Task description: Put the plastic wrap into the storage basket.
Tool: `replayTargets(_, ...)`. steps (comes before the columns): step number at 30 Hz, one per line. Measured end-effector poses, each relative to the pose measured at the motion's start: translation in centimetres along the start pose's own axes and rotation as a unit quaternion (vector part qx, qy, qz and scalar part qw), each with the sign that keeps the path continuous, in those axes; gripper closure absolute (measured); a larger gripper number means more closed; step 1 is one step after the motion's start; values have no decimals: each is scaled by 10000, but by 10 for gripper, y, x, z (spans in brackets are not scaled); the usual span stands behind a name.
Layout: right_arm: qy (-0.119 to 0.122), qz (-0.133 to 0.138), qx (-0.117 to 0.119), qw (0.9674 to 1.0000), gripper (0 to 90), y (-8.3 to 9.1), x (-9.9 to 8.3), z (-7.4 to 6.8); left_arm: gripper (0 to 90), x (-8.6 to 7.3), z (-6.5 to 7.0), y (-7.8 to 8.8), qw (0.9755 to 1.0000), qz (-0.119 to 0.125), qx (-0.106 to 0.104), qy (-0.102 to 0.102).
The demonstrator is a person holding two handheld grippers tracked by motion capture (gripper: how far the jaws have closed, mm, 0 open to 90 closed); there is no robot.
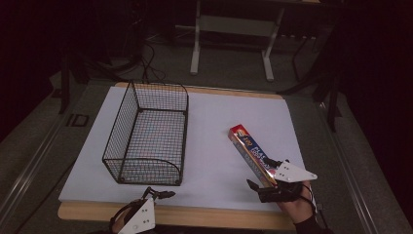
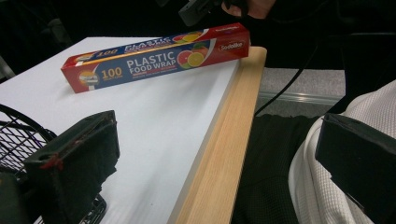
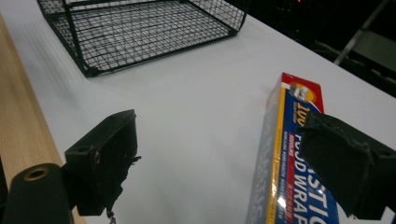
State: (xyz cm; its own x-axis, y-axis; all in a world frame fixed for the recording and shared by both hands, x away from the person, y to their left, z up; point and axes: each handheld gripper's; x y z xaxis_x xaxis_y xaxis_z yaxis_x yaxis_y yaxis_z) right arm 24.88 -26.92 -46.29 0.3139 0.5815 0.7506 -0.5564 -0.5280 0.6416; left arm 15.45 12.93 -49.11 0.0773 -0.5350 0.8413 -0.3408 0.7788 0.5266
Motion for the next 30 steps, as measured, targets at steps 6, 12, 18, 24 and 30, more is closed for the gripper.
replayTargets(6,-107,-174,-139,9997,106,1,0,7,1,0,0,0,10000,5,-5,7)
replayTargets(12,-253,-489,-248,9982,100,-3,-4,19,2,0,0,0,10000,16,-11,2)
replayTargets(18,-649,-597,-222,9959,100,-5,-7,34,1,0,0,-1,10000,9,-7,16)
replayTargets(24,-782,-759,-230,9938,100,-9,-6,41,1,0,0,-1,10000,-2,1,2)
replayTargets(30,-854,-930,-209,9918,101,-16,-2,47,1,0,0,-1,10000,-7,-1,9)
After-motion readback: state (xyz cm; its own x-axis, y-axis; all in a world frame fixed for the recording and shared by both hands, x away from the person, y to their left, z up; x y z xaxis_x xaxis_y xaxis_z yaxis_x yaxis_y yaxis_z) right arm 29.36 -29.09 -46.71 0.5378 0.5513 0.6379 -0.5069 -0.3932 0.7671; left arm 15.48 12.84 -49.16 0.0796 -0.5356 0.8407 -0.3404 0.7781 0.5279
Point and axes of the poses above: each handheld gripper's, and its own axes: y roughly backward along the jaws, x roughly out of its top, z roughly to its right, and after that the axes turned 11 degrees about -z, right-handed
